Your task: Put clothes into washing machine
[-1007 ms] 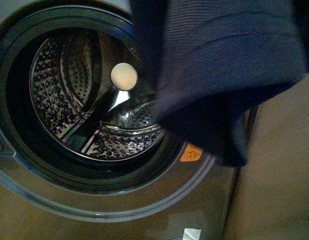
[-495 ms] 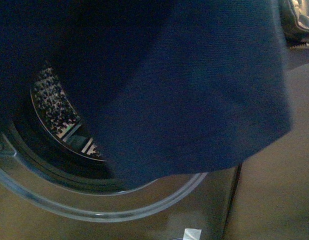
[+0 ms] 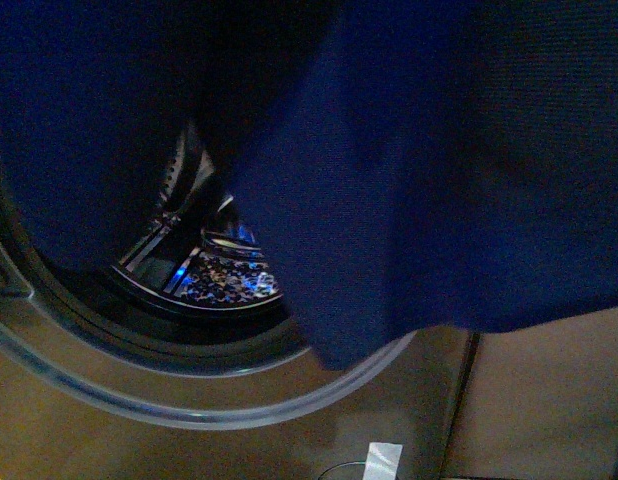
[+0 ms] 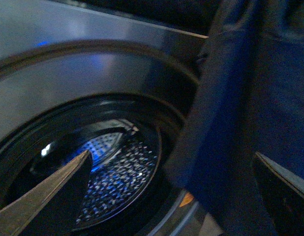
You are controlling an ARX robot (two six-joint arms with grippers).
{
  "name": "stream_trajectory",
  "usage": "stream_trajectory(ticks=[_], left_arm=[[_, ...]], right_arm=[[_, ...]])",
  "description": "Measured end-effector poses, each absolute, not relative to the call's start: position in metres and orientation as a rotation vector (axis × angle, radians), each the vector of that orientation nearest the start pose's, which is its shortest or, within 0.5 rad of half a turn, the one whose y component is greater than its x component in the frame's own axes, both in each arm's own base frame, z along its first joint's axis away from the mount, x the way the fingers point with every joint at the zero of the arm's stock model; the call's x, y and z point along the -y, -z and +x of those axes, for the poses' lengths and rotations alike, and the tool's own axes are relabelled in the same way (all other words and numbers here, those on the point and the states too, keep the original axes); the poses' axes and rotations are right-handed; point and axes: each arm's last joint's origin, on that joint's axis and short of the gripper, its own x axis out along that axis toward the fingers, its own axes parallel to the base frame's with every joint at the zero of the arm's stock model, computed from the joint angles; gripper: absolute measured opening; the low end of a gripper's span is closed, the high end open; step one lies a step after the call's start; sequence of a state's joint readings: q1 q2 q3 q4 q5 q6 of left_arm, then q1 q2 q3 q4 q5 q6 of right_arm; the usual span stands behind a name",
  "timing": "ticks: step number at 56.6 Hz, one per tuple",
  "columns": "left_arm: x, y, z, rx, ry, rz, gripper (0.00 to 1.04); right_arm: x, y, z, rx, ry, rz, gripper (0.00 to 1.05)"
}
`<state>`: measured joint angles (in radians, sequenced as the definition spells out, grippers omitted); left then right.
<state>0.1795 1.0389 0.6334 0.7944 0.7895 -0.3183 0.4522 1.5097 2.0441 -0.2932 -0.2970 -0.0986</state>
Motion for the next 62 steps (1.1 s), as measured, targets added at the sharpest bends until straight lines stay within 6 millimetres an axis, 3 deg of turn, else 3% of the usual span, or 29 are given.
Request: stream_trajectory(ticks=[11, 21, 33, 42, 49, 62], left_arm=[[0.021, -0.361, 0.231, 0.326, 0.908, -0.087, 0.98], [0.055, -0.368, 0.243, 0.293, 1.084, -0.127, 0.98], [0.074, -0.373, 0.24, 0.338, 1.276, -0.207, 0.98], [0.084, -0.373, 0.239, 0.316, 1.272, -0.276, 0.98], [0.094, -0.368, 0.243, 0.315, 1.138, -0.294, 0.98], [0.083, -0.378, 0.239, 0.453, 1.003, -0.185, 0.98]], right_arm=[[-0.129, -0.566, 0.245, 0.283, -0.733, -0.074, 0.03], [-0.129, -0.566, 0.245, 0.283, -0.733, -0.074, 0.03], [-0.129, -0.566, 0.245, 0.283, -0.732, -0.074, 0.03], [-0.129, -0.566, 0.245, 0.283, -0.732, -0.074, 0.03], [-0.128, -0.566, 0.245, 0.283, -0.732, -0.074, 0.03], [-0.128, -0.566, 0.245, 0.283, -0.732, -0.074, 0.03]])
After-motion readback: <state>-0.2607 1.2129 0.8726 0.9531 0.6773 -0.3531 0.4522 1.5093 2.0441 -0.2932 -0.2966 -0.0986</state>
